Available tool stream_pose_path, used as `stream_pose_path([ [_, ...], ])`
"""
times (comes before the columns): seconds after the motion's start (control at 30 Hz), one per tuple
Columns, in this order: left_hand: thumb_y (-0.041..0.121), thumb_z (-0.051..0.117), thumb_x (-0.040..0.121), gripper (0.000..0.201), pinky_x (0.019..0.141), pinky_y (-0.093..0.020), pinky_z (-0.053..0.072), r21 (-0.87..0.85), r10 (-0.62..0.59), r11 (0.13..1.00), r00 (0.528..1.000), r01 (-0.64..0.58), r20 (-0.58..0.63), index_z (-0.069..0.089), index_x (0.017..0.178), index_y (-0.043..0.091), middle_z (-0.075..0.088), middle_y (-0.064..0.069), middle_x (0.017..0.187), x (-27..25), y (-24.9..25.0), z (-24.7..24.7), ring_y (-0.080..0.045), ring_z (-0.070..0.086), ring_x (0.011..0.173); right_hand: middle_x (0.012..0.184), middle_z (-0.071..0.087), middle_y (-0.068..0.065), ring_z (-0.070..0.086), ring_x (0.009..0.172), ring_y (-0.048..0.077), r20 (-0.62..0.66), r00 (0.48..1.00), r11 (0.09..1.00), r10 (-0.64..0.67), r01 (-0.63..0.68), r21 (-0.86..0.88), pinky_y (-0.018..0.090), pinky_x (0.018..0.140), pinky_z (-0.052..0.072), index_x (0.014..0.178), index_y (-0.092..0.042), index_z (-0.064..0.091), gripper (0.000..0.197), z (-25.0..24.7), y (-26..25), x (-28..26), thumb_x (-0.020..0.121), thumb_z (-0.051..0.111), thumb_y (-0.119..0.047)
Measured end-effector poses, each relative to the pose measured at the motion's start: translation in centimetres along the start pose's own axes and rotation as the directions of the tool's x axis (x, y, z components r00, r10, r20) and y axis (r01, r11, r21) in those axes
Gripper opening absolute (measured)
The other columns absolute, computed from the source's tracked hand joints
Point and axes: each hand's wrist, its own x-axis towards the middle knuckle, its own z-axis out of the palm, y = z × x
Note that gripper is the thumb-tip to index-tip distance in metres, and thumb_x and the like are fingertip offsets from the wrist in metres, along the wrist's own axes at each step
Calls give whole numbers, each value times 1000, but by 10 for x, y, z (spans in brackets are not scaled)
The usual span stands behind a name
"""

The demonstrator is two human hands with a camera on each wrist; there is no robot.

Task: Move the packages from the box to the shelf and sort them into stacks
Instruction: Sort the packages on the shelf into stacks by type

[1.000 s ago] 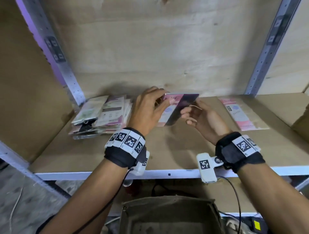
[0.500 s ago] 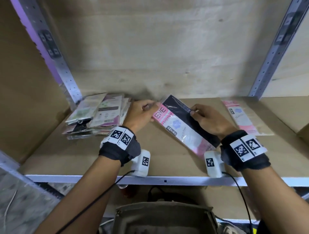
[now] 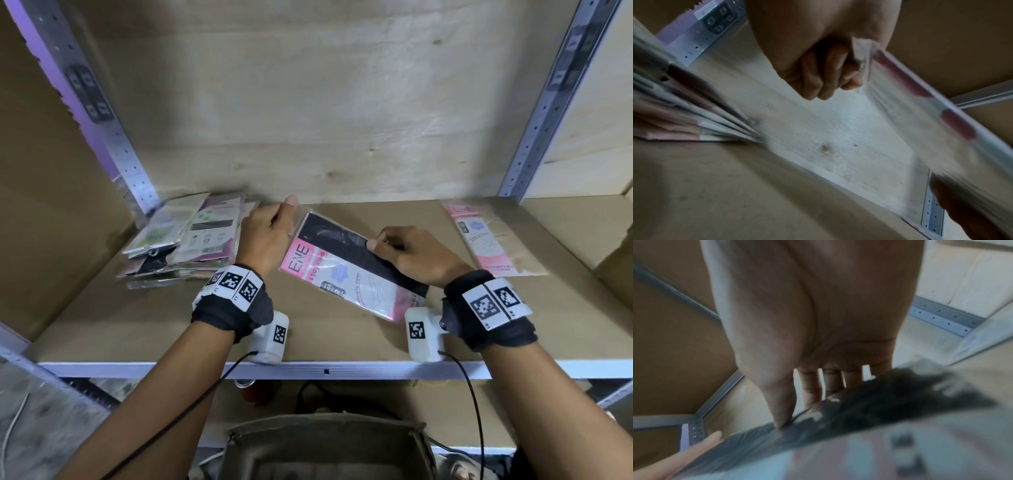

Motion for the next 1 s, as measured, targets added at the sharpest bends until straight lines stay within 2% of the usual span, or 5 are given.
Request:
stream_pose_path([
  [0.2,68,48,89,57,62,-30,44,-266,-201,940,977,214,75,48,55,22,50,3,47,-1,-7,-2,-13,55,45,48,47,-18,42,49,0,142,990,995,11,-25,98,24,62,34,62,-24,49,43,2,6,-7,99,51,-47],
  [0.5,47,58,95,35,51,-23,54,-615,-383,544,821,571,423,65,101,14,72,-3,71,-4,-5,-8,-18,69,54,52,47,-16,42,51,4,117,989,963,-91,58,263,21,59,35,60,-25,52,42,2,6,-7,97,55,-44],
  [0.7,60,56,90,44,77,-45,61,-317,-395,833,888,454,235,66,92,17,75,-9,101,-8,-18,-12,-29,75,76,52,54,-16,48,50,2,132,989,973,-61,30,227,21,60,37,64,-22,56,40,4,12,-7,96,56,-46],
  [0.87,62,42,96,56,55,-25,39,12,-240,971,969,240,57,58,63,20,61,0,55,-8,-17,-16,-14,57,51,54,56,-16,49,51,2,146,988,964,-58,17,264,12,55,37,67,-19,59,37,3,14,-9,96,58,-43],
  [1.0,57,38,100,60,50,-22,31,170,-193,969,979,179,66,51,55,19,52,7,50,-10,-15,-18,-9,51,49,57,59,-14,52,52,2,152,987,958,-57,12,285,9,54,39,69,-17,61,35,3,15,-9,95,60,-41],
])
